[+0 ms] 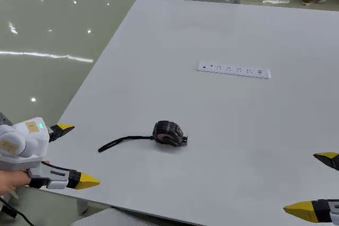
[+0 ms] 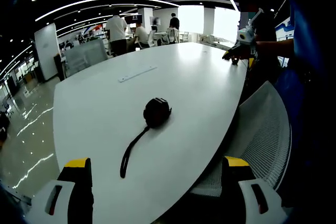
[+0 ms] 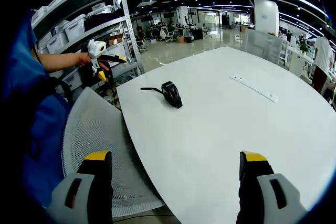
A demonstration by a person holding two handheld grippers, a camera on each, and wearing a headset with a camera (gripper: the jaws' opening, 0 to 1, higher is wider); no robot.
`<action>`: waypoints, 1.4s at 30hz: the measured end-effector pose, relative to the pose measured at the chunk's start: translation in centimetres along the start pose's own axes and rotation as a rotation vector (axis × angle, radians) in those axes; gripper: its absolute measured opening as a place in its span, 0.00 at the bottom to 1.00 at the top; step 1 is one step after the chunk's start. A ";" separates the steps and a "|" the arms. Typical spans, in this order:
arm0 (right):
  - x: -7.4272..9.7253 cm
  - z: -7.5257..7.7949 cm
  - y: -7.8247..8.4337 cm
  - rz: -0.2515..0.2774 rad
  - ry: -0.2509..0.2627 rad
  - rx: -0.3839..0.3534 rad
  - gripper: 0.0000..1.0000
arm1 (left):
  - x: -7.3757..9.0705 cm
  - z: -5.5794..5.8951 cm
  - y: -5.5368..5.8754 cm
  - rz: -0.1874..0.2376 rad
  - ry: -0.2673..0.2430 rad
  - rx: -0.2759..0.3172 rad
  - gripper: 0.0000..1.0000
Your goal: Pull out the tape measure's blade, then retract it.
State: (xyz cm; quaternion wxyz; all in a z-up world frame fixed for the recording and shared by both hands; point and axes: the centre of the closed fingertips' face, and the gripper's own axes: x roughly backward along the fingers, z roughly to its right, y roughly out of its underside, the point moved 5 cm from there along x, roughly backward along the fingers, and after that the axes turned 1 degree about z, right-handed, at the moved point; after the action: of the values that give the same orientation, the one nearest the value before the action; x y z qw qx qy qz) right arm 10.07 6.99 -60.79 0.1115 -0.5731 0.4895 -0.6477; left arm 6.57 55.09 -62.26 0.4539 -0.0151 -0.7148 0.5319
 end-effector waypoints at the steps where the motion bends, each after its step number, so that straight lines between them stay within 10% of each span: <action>1: 0.0 0.0 0.0 0.000 -0.002 0.003 0.98 | 0.0 0.0 0.0 -0.001 0.000 -0.002 1.00; 42: -0.7 1.3 -0.3 0.011 -0.022 0.014 0.97 | -2.5 0.3 -1.0 -0.011 0.022 -0.012 1.00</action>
State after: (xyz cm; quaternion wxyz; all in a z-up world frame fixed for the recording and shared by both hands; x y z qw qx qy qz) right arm 11.55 6.93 -61.21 0.1246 -0.5768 0.4866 -0.6442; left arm 8.31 53.13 -63.12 0.4646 -0.0196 -0.7130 0.5248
